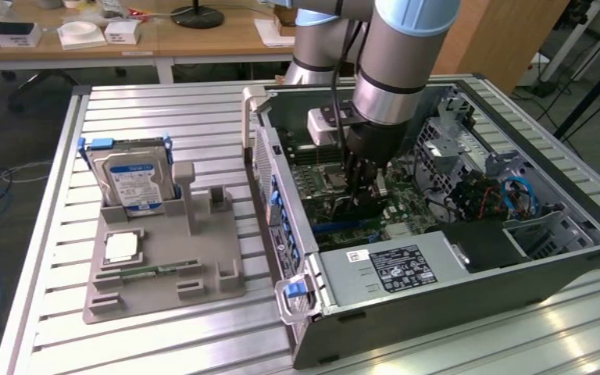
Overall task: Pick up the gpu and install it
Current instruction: 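Insert the gpu into the slot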
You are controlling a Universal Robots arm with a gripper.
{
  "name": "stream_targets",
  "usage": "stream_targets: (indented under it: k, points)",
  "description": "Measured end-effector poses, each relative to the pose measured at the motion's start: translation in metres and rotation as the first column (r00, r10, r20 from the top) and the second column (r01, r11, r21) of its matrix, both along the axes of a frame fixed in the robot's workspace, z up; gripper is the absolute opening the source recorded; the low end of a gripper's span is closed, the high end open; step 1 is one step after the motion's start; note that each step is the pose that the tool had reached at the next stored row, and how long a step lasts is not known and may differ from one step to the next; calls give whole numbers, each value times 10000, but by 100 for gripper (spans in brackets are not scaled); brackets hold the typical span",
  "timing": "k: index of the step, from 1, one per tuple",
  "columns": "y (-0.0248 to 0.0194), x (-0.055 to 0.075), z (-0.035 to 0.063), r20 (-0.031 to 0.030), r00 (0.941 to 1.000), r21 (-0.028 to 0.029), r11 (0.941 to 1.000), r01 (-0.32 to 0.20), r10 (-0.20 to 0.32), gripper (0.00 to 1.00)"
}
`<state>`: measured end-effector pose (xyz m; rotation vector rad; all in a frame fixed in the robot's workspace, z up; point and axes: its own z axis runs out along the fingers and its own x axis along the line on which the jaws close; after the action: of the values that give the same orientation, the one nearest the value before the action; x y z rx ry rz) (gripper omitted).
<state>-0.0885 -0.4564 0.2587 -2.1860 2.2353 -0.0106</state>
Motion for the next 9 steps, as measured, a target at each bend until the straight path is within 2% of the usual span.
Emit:
stream_targets:
  k: [5,9]
  points:
    - [1,-4,-41,3,10000,1,10000,2,-2,26]
    - [1,-57,-62,7,10000,1,10000,-2,2,26]
